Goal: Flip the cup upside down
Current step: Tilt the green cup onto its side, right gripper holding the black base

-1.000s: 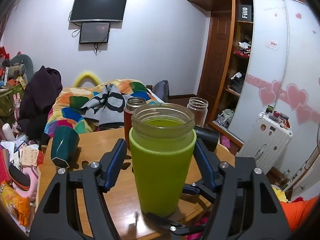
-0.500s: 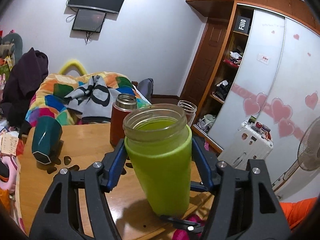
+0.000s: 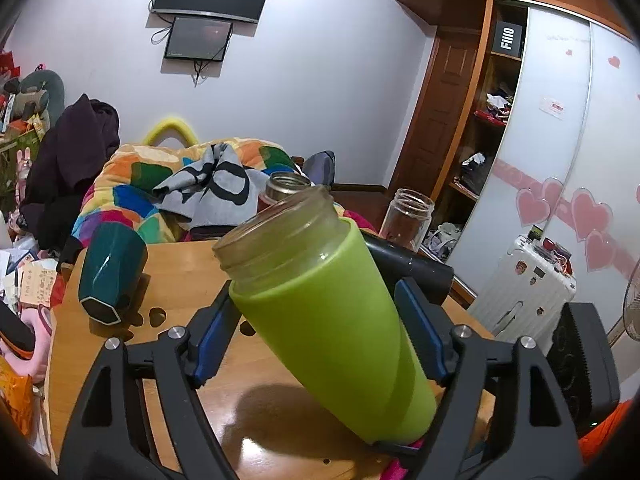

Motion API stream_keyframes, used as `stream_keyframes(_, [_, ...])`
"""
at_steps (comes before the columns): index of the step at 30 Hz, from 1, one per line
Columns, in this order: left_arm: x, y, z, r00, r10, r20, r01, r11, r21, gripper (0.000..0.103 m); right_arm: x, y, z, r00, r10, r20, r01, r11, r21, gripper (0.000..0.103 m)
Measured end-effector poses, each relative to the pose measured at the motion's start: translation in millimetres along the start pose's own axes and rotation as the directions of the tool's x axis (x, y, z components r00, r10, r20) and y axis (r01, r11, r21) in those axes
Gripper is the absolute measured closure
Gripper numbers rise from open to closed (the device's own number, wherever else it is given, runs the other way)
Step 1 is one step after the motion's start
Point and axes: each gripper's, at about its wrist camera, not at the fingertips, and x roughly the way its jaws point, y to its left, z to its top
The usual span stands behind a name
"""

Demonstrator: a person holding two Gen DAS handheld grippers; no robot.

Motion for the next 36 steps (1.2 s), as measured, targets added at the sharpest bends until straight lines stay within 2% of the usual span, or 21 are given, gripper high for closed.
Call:
stream_keyframes(11, [11.4,16.5,-6.3,0.999,-0.034,-0.013,0.033,0.997,-0.071,0.019,-4.2,0.2,0.6,1.000,0.004,-0.002,-0.004,0.999,-0.032,0.040])
stream_keyframes(19, [22.7,38.8,-16.4,0.996,-0.074,-0.055,0.062,0.979,-0.195,0.015,-6.8,0.1,1.4,1.000,0.019,-0.006,-0.019,0.998,-0.056,0.040])
stream_keyframes(22, [27.1,42.3,-18.6,0.996,-0.028,-0.079,0.012,0.980,-0.197,0.013,-7.0,0.9,2.1,1.000,0.020,-0.006,-0.020,0.998,-0.064,0.041])
stream_keyframes(36, [45.4,80.3,-40.6,0.980,-0.119,-0.160,0.042,0.908,-0.417,0.013,-3.2,0.2,2.2,0.998,0.057,0.000,-0.056,0.996,-0.063,0.041])
